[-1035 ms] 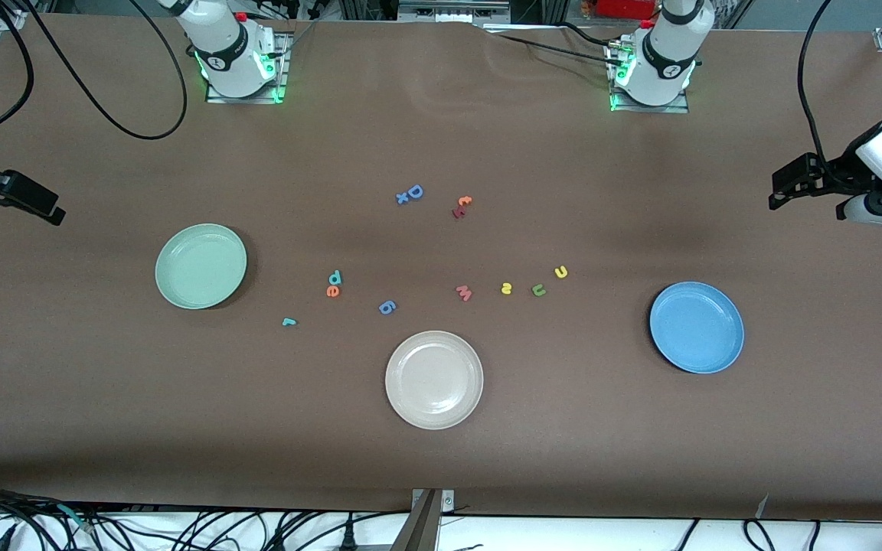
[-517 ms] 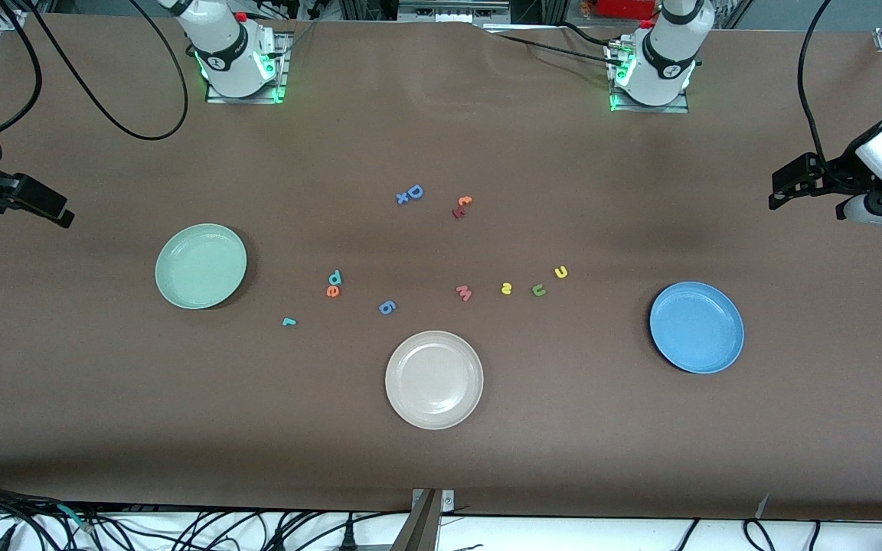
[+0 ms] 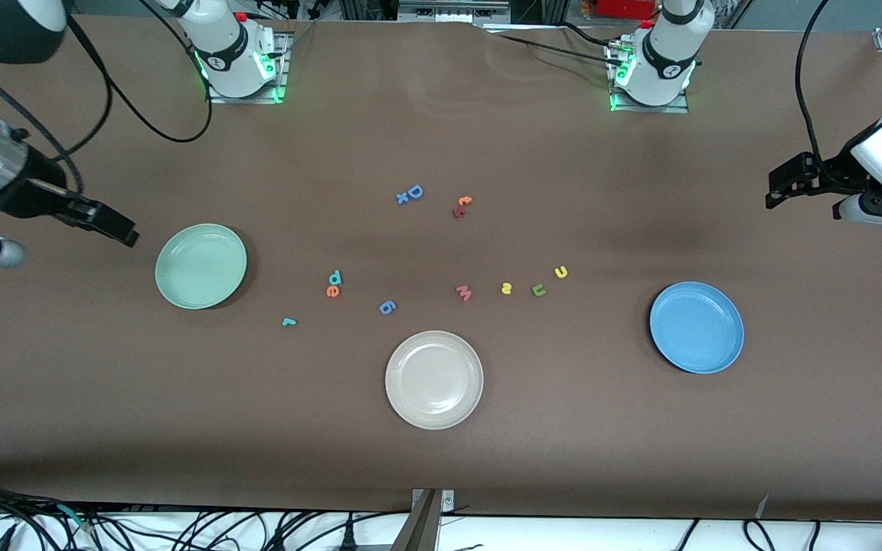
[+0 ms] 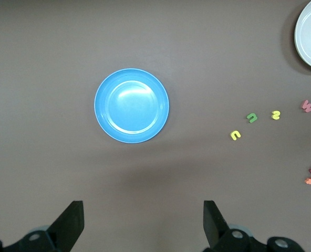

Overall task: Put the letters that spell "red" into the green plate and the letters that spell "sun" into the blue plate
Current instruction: 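Reach the right gripper toward the orange e while the left gripper reaches letters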

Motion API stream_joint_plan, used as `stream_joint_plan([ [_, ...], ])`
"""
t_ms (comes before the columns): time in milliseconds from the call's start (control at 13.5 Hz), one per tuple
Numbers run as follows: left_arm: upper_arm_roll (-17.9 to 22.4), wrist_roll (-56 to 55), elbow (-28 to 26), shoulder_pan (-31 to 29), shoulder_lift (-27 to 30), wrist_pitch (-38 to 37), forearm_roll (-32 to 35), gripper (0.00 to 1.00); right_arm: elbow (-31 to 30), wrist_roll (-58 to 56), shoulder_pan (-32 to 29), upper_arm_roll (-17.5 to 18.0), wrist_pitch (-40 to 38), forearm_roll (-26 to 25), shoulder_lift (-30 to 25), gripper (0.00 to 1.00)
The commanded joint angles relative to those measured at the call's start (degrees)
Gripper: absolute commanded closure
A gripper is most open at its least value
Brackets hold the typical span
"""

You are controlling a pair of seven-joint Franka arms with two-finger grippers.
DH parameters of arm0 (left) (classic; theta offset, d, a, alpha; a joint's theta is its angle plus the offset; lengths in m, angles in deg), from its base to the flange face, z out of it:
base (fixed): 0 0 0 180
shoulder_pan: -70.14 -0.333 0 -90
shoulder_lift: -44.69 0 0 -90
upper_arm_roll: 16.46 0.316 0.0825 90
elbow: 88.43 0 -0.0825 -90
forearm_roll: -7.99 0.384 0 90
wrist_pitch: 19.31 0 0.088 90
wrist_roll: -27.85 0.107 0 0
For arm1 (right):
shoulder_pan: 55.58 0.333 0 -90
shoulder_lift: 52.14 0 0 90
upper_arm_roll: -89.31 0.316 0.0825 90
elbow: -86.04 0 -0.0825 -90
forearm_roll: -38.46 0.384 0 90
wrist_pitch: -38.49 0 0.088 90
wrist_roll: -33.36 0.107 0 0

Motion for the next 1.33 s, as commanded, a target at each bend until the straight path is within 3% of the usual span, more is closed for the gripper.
stream_joint_plan([
  [0,-0.1,-3.0,0.8,0.5,-1.2,-0.8,-1.2,0.00,-0.5,7.6,3.3,-0.2,1.6,0.5,1.1,0.01],
  [370,-0.4,-7.4,0.8,5.7,-6.7,-0.1,-4.0,0.00,-2.2,20.2,9.7,-0.2,7.0,0.4,5.6,0.01],
  [887,-0.9,-10.4,-0.1,8.1,-16.1,9.7,-4.8,0.00,-15.9,20.2,10.1,-0.5,24.7,-0.9,7.9,0.01],
  [1257,-1.0,-12.2,-4.0,10.4,-17.4,16.9,-4.8,0.00,-17.9,29.6,12.6,-0.4,31.9,-1.3,14.0,0.01],
])
